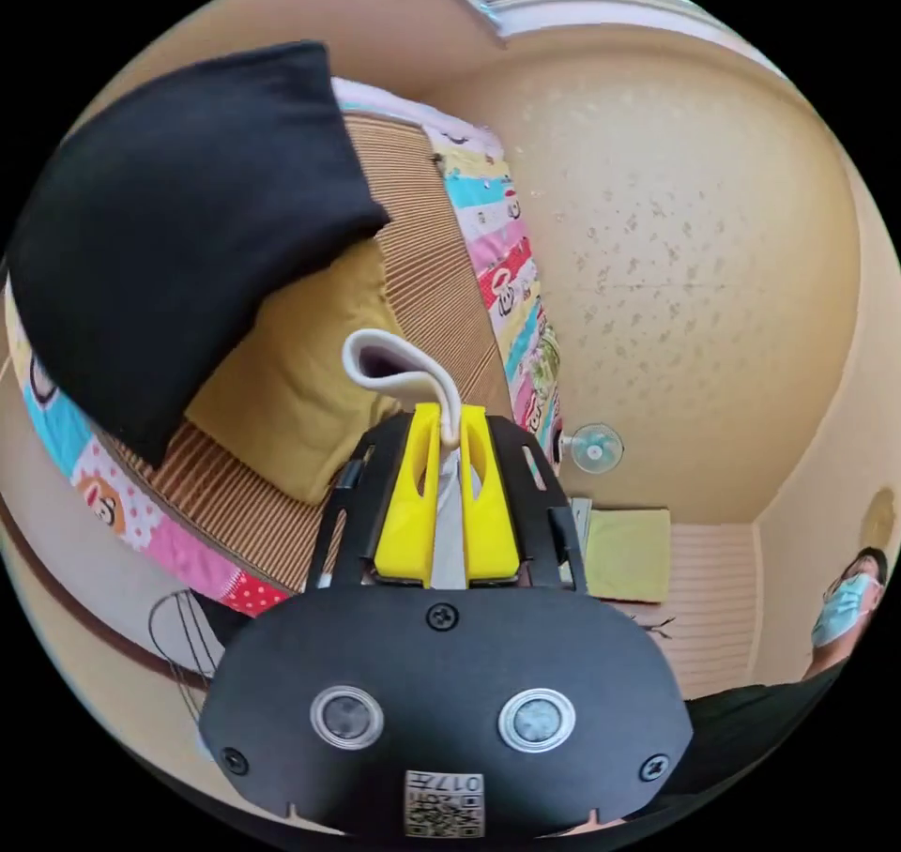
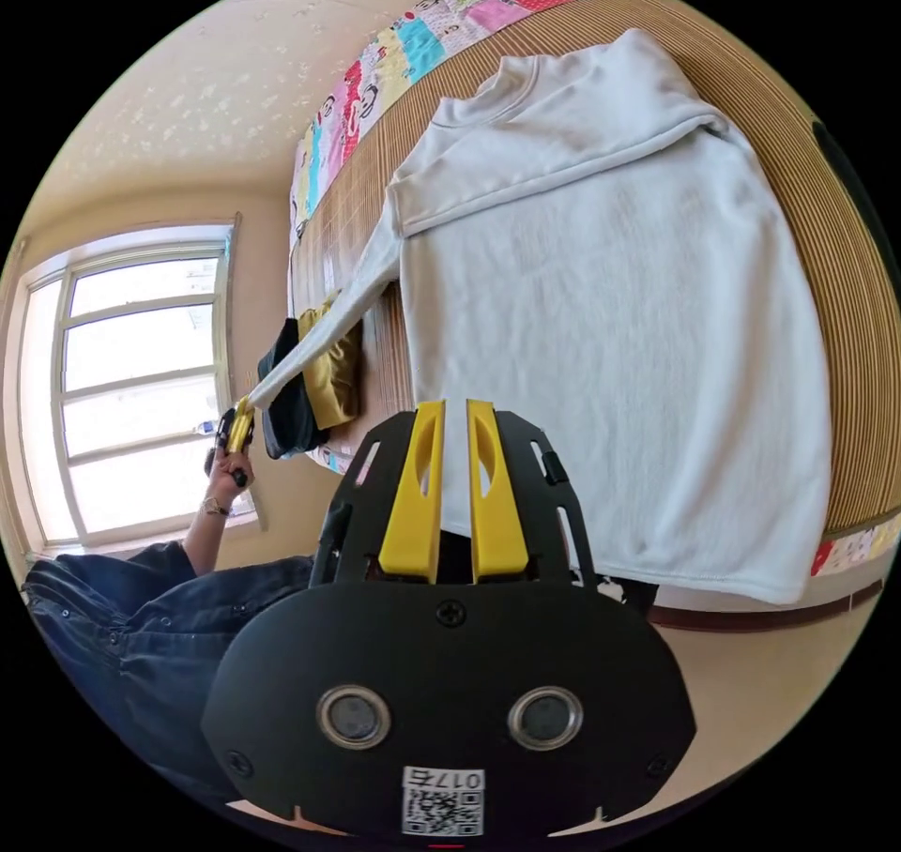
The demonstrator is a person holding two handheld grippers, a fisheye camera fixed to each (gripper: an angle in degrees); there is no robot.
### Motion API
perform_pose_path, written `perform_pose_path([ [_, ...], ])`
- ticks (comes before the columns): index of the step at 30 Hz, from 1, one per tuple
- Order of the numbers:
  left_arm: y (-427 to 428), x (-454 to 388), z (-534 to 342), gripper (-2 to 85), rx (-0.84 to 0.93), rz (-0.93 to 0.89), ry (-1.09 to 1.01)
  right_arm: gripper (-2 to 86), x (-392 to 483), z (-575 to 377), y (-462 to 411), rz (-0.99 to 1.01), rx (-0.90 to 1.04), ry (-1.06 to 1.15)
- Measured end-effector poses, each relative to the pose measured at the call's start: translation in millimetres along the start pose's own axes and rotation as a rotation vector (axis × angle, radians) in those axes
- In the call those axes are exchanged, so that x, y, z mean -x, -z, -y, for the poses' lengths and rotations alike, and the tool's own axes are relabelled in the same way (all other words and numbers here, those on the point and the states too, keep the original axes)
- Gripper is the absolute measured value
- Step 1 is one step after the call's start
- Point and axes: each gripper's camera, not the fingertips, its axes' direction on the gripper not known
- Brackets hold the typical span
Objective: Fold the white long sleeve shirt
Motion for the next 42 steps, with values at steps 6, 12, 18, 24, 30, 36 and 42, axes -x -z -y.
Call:
perform_pose_path([
  [6,-84,-163,32,4.2,0.115,-0.066,-0.432,2.0,-4,-16,43,-0.033,-0.039,-0.004],
  [12,-309,-329,-68,4.9,0.401,-0.270,-0.674,2.1,-47,-65,112,0.036,-0.200,-0.161],
  [18,-473,-355,-215,7.6,0.756,-0.174,-0.818,2.1,-85,-130,177,-0.034,-0.246,-0.253],
  [24,-461,-195,-279,7.7,0.908,0.072,-0.656,2.5,-140,-195,226,-0.035,-0.267,-0.410],
  [30,-348,-4,-274,7.8,0.886,0.393,-0.352,4.0,-182,-201,257,-0.049,-0.172,-0.472],
  [36,-271,99,-302,8.9,1.042,0.519,-0.228,7.2,-200,-153,305,-0.151,-0.066,-0.361],
  [42,-235,112,-312,9.9,1.017,0.573,-0.241,8.7,-213,-99,353,-0.170,-0.006,-0.289],
])
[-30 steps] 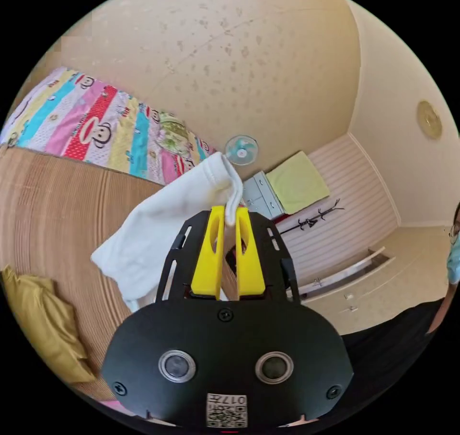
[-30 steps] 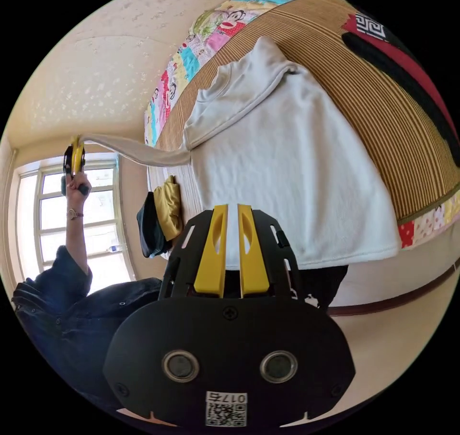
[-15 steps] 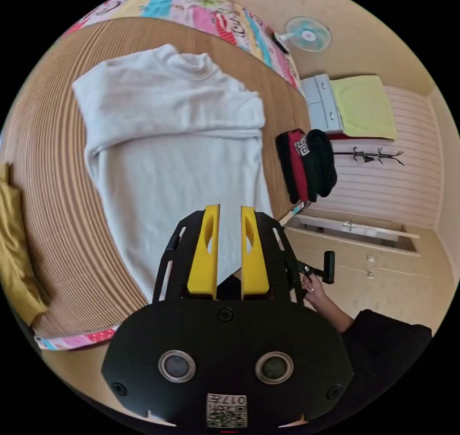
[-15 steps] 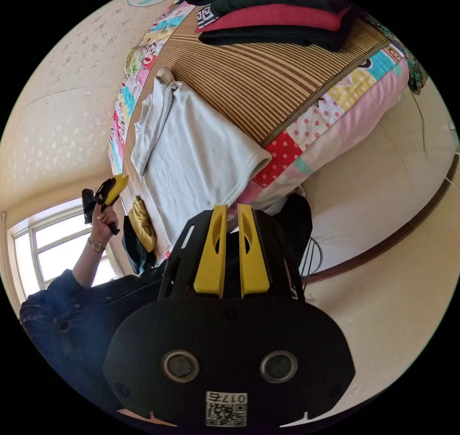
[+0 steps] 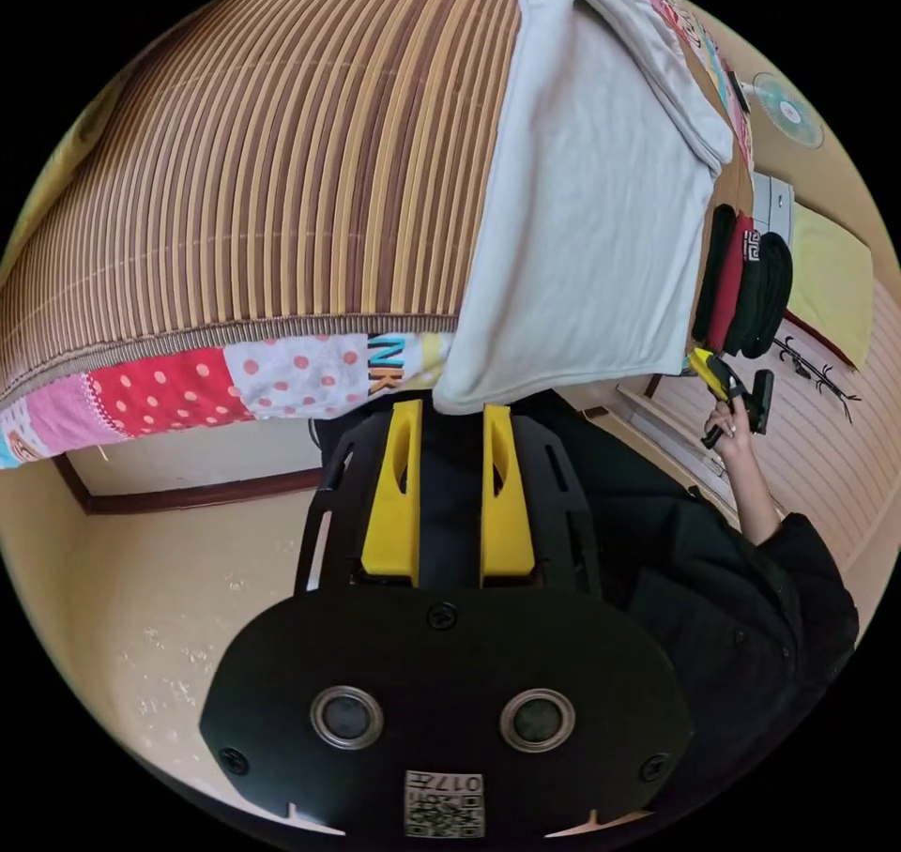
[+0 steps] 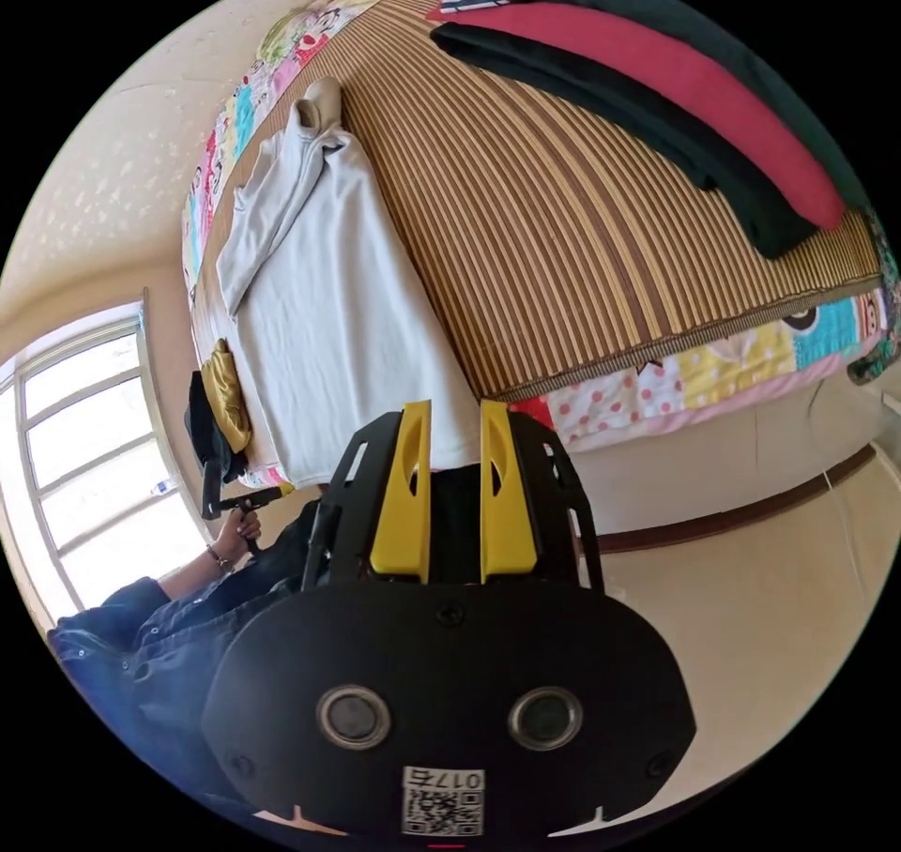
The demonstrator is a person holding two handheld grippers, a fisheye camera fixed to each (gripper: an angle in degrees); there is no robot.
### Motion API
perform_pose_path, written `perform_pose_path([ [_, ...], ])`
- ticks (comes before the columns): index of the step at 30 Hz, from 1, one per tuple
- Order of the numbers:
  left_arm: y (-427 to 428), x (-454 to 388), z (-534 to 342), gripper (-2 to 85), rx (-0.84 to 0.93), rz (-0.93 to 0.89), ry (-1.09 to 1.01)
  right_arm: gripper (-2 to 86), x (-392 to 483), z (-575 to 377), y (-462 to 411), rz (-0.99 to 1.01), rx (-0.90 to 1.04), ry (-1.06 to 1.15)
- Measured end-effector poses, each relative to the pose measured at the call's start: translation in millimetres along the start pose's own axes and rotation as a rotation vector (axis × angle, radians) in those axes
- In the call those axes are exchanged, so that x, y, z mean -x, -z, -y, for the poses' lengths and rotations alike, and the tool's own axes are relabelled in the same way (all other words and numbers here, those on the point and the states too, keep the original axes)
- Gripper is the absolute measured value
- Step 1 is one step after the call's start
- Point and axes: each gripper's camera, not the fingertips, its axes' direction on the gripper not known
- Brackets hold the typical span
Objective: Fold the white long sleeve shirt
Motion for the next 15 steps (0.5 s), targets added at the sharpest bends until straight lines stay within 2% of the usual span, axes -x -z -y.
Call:
perform_pose_path([
  [4,24,16,1,8.7,-0.067,-0.044,0.050,10.3,-12,28,2,0.001,0.137,-0.011],
  [6,33,19,5,7.2,-0.072,-0.029,0.045,10.1,-16,37,-7,-0.073,0.277,0.052],
  [10,57,27,8,3.6,-0.057,-0.016,0.031,6.4,-20,37,12,-0.168,0.308,0.171],
  [15,107,40,-14,1.1,-0.015,-0.109,-0.078,3.5,-50,18,67,0.016,0.307,0.276],
])
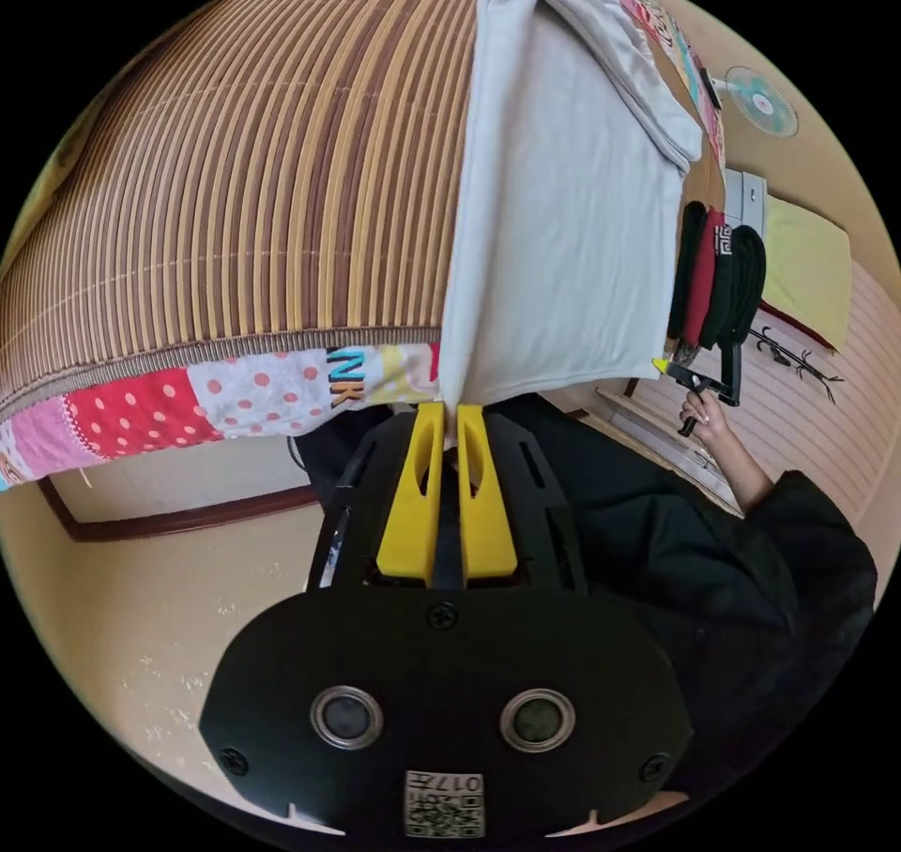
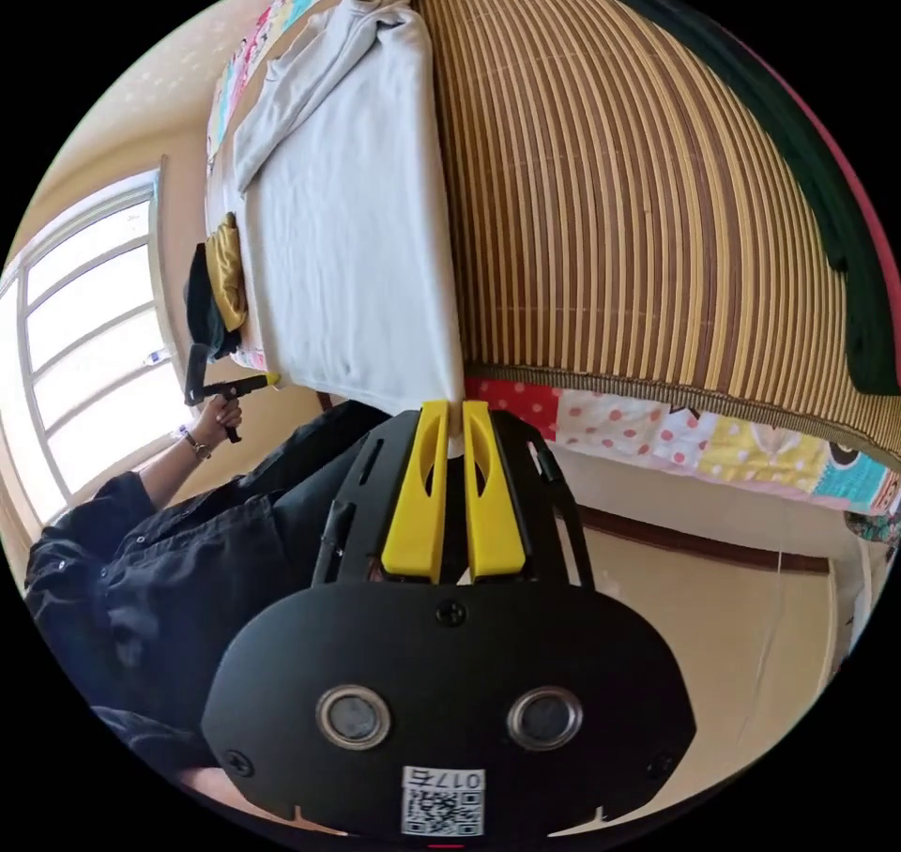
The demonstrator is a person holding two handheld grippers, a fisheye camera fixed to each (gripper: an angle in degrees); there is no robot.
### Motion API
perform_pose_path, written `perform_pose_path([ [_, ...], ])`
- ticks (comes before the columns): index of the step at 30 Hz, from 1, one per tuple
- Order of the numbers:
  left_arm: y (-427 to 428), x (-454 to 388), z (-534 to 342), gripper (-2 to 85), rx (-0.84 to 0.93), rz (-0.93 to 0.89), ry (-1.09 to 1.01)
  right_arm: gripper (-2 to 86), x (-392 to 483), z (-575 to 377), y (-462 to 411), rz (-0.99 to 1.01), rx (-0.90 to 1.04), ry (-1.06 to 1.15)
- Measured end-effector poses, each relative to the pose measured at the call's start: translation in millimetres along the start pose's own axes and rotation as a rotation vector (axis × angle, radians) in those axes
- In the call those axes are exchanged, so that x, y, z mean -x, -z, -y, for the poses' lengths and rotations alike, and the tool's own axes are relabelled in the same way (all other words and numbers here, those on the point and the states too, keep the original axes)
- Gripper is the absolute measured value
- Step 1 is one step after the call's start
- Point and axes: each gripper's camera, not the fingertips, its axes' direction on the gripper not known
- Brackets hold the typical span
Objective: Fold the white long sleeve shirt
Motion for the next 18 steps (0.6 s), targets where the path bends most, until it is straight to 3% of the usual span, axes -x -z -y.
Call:
perform_pose_path([
  [2,25,8,-15,0.6,0.012,-0.140,-0.049,3.2,-12,-21,22,0.151,-0.039,0.027],
  [6,88,32,-61,0.0,-0.076,-0.764,-0.197,2.9,-43,-74,74,0.776,-0.182,0.185],
  [9,125,47,-93,-0.1,-0.198,-1.037,-0.269,2.8,-61,-115,107,0.989,-0.369,0.259],
  [14,144,81,-97,0.0,-0.408,-1.090,-0.095,2.8,-103,-141,98,1.042,-0.576,0.056],
  [18,141,108,-42,0.0,-0.478,-1.048,0.286,2.8,-132,-100,64,1.041,-0.656,-0.279],
])
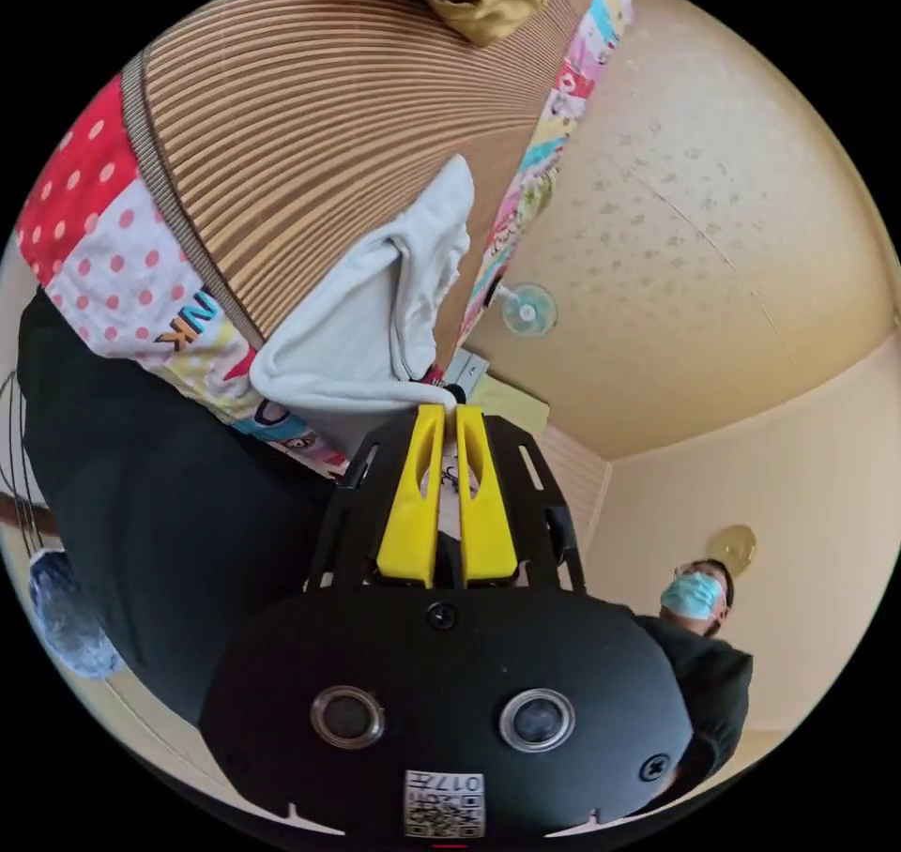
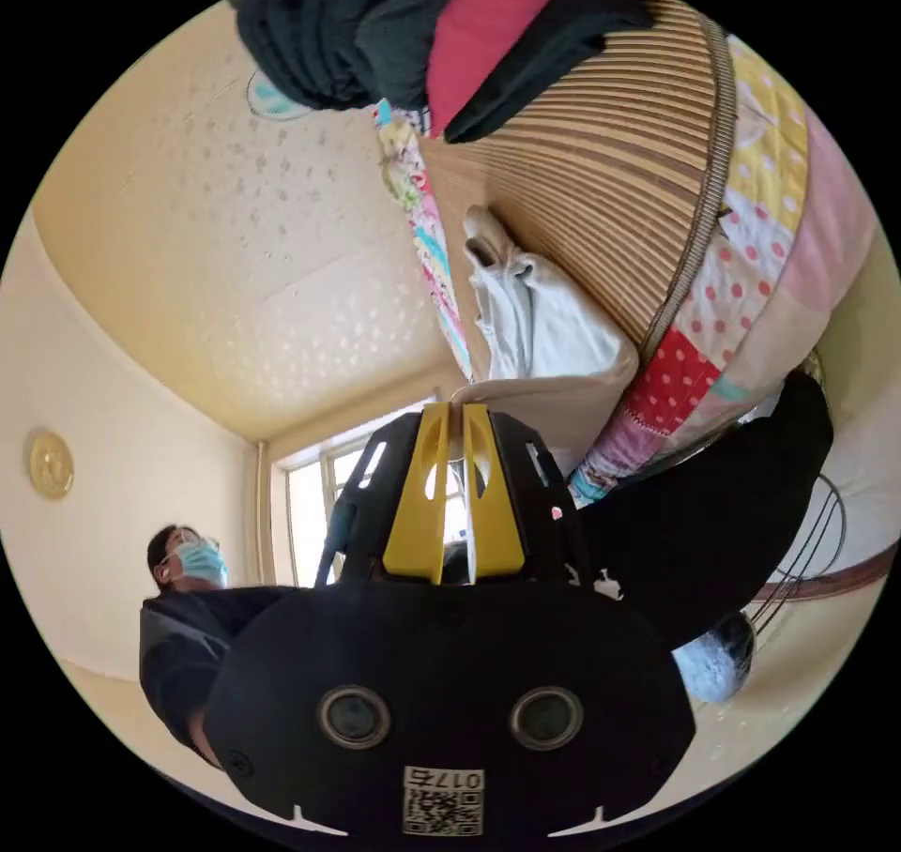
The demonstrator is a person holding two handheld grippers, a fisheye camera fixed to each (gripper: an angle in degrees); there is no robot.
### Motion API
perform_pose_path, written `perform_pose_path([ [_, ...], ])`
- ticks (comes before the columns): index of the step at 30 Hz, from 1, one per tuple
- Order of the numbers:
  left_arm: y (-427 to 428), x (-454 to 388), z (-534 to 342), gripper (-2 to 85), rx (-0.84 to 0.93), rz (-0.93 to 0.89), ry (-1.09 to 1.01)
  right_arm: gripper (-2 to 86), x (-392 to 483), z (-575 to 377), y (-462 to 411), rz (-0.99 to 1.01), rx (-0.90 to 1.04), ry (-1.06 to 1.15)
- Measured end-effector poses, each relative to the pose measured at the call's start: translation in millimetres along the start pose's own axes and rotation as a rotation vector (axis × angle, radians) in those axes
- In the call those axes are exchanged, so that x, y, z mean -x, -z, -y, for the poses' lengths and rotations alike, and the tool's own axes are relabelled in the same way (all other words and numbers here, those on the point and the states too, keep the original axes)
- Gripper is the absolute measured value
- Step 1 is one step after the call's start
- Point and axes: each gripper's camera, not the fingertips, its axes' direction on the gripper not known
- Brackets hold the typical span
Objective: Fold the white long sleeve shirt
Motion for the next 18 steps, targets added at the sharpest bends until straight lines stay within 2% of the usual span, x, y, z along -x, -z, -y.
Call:
perform_pose_path([
  [3,-22,-23,45,0.1,-0.095,-0.001,0.062,2.7,-3,37,-27,-0.066,-0.138,-0.065],
  [8,-68,-105,123,0.4,-0.114,-0.042,-0.078,2.6,29,110,-91,-0.067,-0.216,-0.024],
  [13,-101,-166,206,2.5,-0.158,-0.027,-0.150,2.9,49,190,-159,-0.066,-0.203,0.028],
  [18,-111,-186,248,9.6,-0.163,0.075,-0.277,4.0,44,251,-226,-0.255,-0.166,0.158],
])
